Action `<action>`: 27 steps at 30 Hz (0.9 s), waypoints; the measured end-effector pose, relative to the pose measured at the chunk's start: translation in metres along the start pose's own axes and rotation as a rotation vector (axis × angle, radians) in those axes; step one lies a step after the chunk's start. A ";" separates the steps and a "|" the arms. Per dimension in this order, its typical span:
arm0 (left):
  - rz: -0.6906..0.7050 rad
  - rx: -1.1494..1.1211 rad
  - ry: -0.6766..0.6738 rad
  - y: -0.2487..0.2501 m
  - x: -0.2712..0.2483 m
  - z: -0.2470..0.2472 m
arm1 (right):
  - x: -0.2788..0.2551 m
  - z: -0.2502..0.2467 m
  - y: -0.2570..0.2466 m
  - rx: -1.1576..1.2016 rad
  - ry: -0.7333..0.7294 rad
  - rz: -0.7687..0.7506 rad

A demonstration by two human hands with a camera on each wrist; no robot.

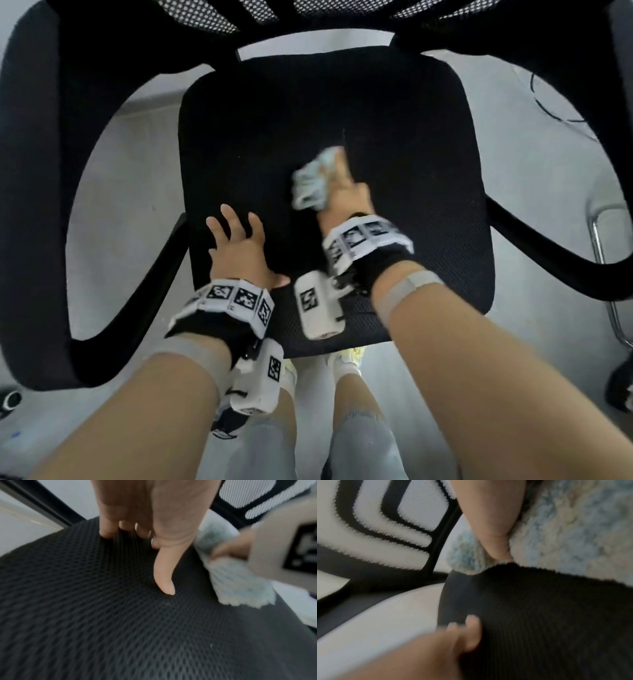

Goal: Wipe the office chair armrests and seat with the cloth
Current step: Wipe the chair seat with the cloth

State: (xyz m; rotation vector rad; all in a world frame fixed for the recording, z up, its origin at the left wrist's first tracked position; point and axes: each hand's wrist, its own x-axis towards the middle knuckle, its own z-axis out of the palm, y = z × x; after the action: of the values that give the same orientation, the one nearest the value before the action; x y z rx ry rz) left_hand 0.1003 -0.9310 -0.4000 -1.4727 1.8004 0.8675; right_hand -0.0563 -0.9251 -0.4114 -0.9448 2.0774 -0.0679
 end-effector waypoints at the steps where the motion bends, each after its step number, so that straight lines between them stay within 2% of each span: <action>1: 0.002 0.003 0.024 0.002 0.000 0.006 | 0.000 0.011 -0.014 -0.098 -0.127 -0.191; 2: -0.001 0.015 0.040 0.003 0.000 0.010 | -0.004 0.019 -0.028 -0.232 -0.251 -0.348; 3: -0.005 0.040 0.047 0.003 0.001 0.010 | 0.002 0.024 -0.027 -0.303 -0.298 -0.450; 4: -0.009 0.074 0.043 0.003 0.002 0.010 | 0.006 0.015 -0.024 -0.338 -0.290 -0.436; 9: -0.017 0.165 0.007 0.005 0.006 0.001 | 0.059 -0.038 0.037 -0.216 0.085 -0.085; 11: -0.018 0.176 -0.004 0.007 0.008 -0.001 | 0.067 -0.046 0.036 -0.250 0.130 -0.023; 13: -0.025 0.180 -0.010 0.007 0.009 -0.002 | 0.063 -0.037 0.016 -0.214 0.078 0.031; 14: -0.029 0.177 -0.010 0.008 0.010 -0.001 | 0.057 -0.029 0.001 -0.188 0.032 0.021; 16: -0.037 0.178 0.001 0.008 0.011 0.001 | 0.039 -0.015 -0.026 -0.193 -0.062 -0.151; 18: -0.041 0.187 0.006 0.007 0.010 0.003 | 0.034 -0.004 -0.029 -0.296 -0.176 -0.320; 20: -0.034 0.188 0.000 0.005 0.009 0.005 | 0.044 -0.014 -0.004 -0.293 -0.161 -0.320; 21: -0.028 0.184 0.002 0.004 0.008 0.005 | 0.048 -0.021 0.015 -0.291 -0.081 -0.314; 23: -0.023 0.179 0.007 0.003 0.007 0.007 | 0.048 -0.041 0.057 -0.314 0.101 -0.201; 25: -0.025 0.182 0.008 0.004 0.008 0.007 | 0.038 -0.059 0.084 -0.213 0.240 0.023; 27: -0.032 0.177 0.006 0.005 0.008 0.007 | 0.028 -0.059 0.083 -0.135 0.288 0.141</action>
State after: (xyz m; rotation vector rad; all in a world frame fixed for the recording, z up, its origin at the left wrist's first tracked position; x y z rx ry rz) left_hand 0.0949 -0.9285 -0.4103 -1.3877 1.8033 0.6698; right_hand -0.1581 -0.8997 -0.4211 -0.9084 2.4348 0.0114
